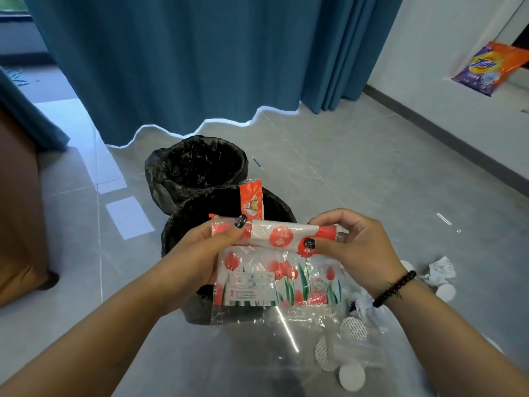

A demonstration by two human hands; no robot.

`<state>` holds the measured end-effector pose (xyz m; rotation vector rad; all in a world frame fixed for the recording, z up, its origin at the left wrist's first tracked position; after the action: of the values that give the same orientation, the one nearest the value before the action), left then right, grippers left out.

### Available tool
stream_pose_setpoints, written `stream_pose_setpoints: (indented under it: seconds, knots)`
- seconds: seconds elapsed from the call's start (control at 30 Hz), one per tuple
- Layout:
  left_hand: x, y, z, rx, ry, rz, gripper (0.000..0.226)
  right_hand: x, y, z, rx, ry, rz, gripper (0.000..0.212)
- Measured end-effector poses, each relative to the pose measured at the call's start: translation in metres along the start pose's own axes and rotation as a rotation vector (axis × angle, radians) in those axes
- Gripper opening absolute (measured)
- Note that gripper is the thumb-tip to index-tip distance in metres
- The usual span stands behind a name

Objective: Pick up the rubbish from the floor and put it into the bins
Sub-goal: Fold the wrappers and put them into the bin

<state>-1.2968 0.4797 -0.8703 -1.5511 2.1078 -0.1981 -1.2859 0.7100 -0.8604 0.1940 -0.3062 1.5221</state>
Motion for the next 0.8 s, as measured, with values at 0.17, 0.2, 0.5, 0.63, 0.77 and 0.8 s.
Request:
stream_pose_setpoints:
  seconds: [0.17,0.2,0.5,0.63,0.77,0.8]
  knots:
    - [0.006,0.001,-0.002,-0.037,-0.083,-0.006,0.028,-0.002,-0.006,0.006,0.033,-0.023,0.007,0.025]
    - [0.006,0.001,-0.002,-0.053,-0.081,-0.007,0.026,-0.002,-0.006,0.007,0.043,-0.022,0.01,0.025]
    - [0.004,-0.004,-0.007,-0.125,-0.089,0.023,0.028,0.002,-0.008,0.0,-0.016,0.059,0.136,0.023]
    - [0.002,-0.008,-0.011,-0.17,-0.126,0.058,0.026,0.001,-0.006,-0.003,-0.108,0.06,0.101,0.037]
    - [0.0,-0.007,-0.007,-0.115,-0.11,0.063,0.033,0.002,-0.007,-0.003,-0.112,0.065,0.067,0.014]
    - [-0.001,-0.006,-0.006,-0.089,-0.12,0.056,0.038,0.003,-0.007,-0.003,-0.107,0.073,0.067,0.012]
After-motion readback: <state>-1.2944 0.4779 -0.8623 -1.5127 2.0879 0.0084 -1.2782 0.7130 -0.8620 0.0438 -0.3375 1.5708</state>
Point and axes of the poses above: each hand's wrist, its own y-axis towards the middle knuckle, its own x-axis out of the back of the hand, z = x × y, the point moved 1 cm from there along y, towards the middle knuckle, and after that the axes turned 9 degrees about -y, right-handed, at the moved point
